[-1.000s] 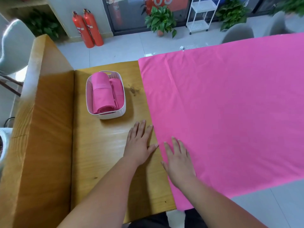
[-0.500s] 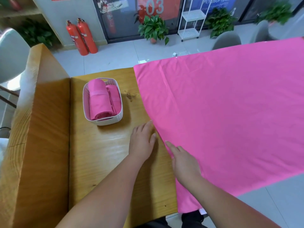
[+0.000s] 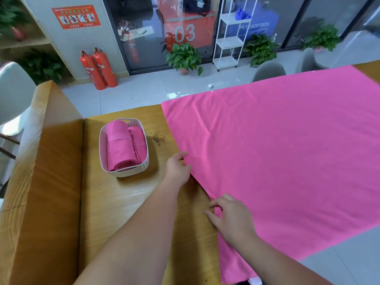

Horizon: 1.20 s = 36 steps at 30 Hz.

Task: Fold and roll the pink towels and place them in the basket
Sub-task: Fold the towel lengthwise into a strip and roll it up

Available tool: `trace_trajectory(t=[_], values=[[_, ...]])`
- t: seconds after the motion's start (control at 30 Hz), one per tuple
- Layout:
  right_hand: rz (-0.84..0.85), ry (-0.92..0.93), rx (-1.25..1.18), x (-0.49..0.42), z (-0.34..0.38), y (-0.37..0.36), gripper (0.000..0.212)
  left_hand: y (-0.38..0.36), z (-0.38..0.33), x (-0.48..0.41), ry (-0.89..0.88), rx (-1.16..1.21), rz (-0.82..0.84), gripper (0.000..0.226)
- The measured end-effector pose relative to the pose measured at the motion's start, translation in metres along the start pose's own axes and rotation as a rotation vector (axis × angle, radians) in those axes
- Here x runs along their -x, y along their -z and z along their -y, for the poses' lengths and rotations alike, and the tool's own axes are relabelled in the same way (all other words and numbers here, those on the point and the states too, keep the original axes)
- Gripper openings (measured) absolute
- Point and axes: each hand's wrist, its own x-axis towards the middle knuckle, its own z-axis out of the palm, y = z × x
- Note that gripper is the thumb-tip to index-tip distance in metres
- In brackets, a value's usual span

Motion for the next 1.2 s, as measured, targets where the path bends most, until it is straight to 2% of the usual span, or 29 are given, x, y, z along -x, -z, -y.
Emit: trace_trajectory(t=[0.07,0.33,0.47,0.57,0.63,0.8,0.87,1.03,1.2], values=[[0.028,-0.007,0.034,0.001,0.004,0.002,0.008,0.003,0.003,0.001,0.019,0.082,0.006,0.061],[0.253,0.067,0.104,0.014,0.024,-0.021,0.043,0.034,0.009,0.019,0.057,0.171,0.0,0.07],[0.295,0.119,0.144,0.017,0.027,-0.012,0.046,0.034,-0.007,0.03,0.041,0.2,0.04,0.067],[0.279,0.106,0.151,0.018,0.025,0.006,0.026,0.026,-0.023,0.029,0.063,0.215,0.053,0.067],[0.258,0.069,0.122,0.019,0.022,0.026,0.021,0.02,-0.037,0.027,0.063,0.206,0.041,0.069],[0.132,-0.023,0.133,0.019,0.005,0.091,0.055,-0.005,-0.089,0.035,-0.072,0.201,0.056,0.063],[0.091,-0.032,0.126,0.017,-0.002,0.118,0.057,-0.019,-0.111,0.034,-0.103,0.194,0.063,0.066],[-0.028,-0.031,0.109,0.011,-0.038,0.173,0.054,-0.055,-0.161,0.034,-0.153,0.118,0.076,0.09],[-0.075,0.029,0.092,0.007,-0.086,0.224,0.063,-0.101,-0.204,0.023,-0.218,0.08,0.084,0.104]])
